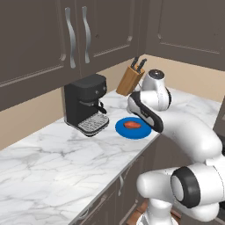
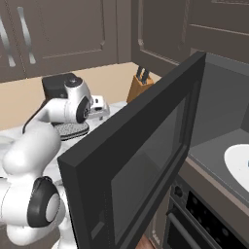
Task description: Pick the sweet potato from the counter and place it in the microwave. Then turn on the microwave.
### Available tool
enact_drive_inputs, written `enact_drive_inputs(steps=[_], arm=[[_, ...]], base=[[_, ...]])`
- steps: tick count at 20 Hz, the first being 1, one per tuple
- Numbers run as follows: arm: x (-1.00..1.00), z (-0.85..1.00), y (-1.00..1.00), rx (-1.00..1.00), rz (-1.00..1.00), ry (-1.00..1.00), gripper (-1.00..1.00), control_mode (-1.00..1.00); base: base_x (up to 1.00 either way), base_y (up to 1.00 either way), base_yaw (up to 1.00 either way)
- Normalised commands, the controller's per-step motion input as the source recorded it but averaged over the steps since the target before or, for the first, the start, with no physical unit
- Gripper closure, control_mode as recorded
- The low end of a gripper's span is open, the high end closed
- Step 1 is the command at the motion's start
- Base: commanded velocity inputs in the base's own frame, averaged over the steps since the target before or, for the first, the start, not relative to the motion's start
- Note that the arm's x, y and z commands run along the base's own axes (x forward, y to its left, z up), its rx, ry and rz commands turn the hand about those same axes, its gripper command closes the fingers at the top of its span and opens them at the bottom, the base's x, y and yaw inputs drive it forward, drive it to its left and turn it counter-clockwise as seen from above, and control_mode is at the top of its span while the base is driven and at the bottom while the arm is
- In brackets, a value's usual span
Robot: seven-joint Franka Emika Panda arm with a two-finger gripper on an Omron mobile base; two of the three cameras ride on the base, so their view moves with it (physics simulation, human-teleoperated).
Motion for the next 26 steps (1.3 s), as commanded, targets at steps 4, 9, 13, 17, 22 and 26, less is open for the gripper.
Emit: enact_drive_inputs(steps=[4, 9, 13, 17, 22, 26], arm=[[0.22, -0.12, 0.00, 0.01, 0.02, -0.02, -1.00, -1.00], [0.19, -0.15, 0.00, 0.00, 0.02, -0.01, -1.00, -1.00], [0.19, -0.16, 0.00, 0.00, 0.01, 0.00, -1.00, -1.00], [0.18, -0.17, 0.00, 0.00, 0.01, 0.00, -1.00, -1.00], [0.20, -0.17, 0.00, 0.00, 0.00, 0.00, -1.00, -1.00], [0.09, -0.16, 0.00, 0.00, 0.02, 0.00, -1.00, -1.00]], base=[[0.00, 0.00, 0.00], [0.00, 0.00, 0.00], [0.00, 0.00, 0.00], [0.00, 0.00, 0.00], [0.00, 0.00, 0.00], [0.00, 0.00, 0.00]])
